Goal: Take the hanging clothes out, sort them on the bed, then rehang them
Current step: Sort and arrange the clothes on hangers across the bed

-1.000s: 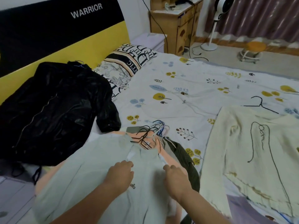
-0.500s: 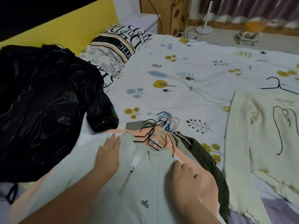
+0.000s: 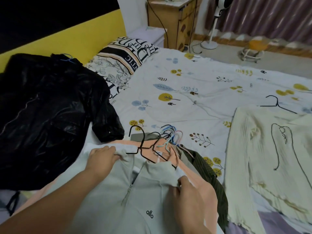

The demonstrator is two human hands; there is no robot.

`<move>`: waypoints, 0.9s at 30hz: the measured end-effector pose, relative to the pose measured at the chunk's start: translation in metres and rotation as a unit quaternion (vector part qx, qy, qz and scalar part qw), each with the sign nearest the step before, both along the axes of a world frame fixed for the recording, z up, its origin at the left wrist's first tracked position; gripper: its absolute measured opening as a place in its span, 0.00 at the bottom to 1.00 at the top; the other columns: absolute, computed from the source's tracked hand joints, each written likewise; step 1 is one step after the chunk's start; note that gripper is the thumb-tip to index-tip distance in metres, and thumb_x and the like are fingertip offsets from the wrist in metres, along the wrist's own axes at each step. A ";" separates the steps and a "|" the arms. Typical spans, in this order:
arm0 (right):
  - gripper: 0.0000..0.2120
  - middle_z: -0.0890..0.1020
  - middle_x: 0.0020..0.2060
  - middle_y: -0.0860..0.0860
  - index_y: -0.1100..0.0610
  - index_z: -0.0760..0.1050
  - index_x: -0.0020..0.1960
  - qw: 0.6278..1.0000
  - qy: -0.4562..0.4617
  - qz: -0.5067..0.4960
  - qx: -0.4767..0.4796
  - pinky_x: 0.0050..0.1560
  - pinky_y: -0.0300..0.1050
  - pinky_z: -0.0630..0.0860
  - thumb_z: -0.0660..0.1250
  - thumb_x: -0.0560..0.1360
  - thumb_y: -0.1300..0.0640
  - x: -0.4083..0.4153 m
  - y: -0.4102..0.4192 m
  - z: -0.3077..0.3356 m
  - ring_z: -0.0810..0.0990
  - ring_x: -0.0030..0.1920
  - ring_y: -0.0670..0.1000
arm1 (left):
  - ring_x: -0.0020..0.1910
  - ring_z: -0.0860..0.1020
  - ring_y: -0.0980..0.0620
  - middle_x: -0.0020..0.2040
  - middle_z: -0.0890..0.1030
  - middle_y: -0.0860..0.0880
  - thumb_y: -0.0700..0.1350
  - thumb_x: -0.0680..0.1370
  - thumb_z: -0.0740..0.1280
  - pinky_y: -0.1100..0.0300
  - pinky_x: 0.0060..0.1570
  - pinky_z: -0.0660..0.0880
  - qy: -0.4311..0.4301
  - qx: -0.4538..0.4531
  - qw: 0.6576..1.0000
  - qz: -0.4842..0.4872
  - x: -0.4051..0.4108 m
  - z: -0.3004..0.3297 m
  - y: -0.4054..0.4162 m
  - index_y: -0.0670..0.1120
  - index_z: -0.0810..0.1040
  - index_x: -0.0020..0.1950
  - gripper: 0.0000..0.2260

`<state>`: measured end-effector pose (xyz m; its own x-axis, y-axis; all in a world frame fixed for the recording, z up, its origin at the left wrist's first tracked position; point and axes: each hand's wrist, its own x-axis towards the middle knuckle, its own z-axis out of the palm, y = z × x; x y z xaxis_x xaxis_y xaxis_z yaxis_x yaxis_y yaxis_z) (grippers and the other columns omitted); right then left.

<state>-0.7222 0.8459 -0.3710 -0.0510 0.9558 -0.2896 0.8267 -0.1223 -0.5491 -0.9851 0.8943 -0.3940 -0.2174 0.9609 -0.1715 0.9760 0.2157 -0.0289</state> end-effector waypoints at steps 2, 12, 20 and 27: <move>0.10 0.70 0.38 0.43 0.51 0.67 0.58 0.998 -0.039 0.034 0.030 0.39 0.39 0.54 0.54 0.80 0.51 0.006 -0.008 0.037 0.71 0.52 0.50 | 0.53 0.77 0.46 0.51 0.79 0.47 0.53 0.80 0.57 0.56 0.53 0.67 -0.029 0.024 0.999 0.000 -0.006 0.022 -0.017 0.45 0.74 0.51 0.13; 0.08 0.73 0.42 0.48 0.50 0.65 0.42 0.989 0.014 0.108 0.102 0.37 0.41 0.60 0.56 0.79 0.52 0.012 -0.086 0.122 0.70 0.45 0.50 | 0.42 0.76 0.49 0.39 0.75 0.53 0.55 0.78 0.60 0.57 0.43 0.68 -0.080 0.103 0.991 0.034 -0.013 0.158 -0.136 0.51 0.68 0.38 0.11; 0.10 0.73 0.35 0.47 0.50 0.69 0.39 0.971 0.066 0.142 0.183 0.36 0.39 0.63 0.58 0.78 0.50 0.028 -0.163 0.204 0.69 0.36 0.45 | 0.40 0.76 0.48 0.37 0.73 0.55 0.56 0.77 0.60 0.47 0.45 0.74 -0.051 0.181 0.979 0.073 -0.004 0.245 -0.249 0.55 0.67 0.37 0.10; 0.10 0.76 0.38 0.50 0.52 0.65 0.41 0.947 0.040 0.168 0.271 0.37 0.46 0.61 0.57 0.80 0.50 0.018 -0.190 0.287 0.75 0.44 0.55 | 0.41 0.74 0.45 0.33 0.68 0.56 0.49 0.77 0.60 0.50 0.43 0.72 -0.062 0.268 0.958 0.083 -0.002 0.335 -0.309 0.55 0.61 0.33 0.14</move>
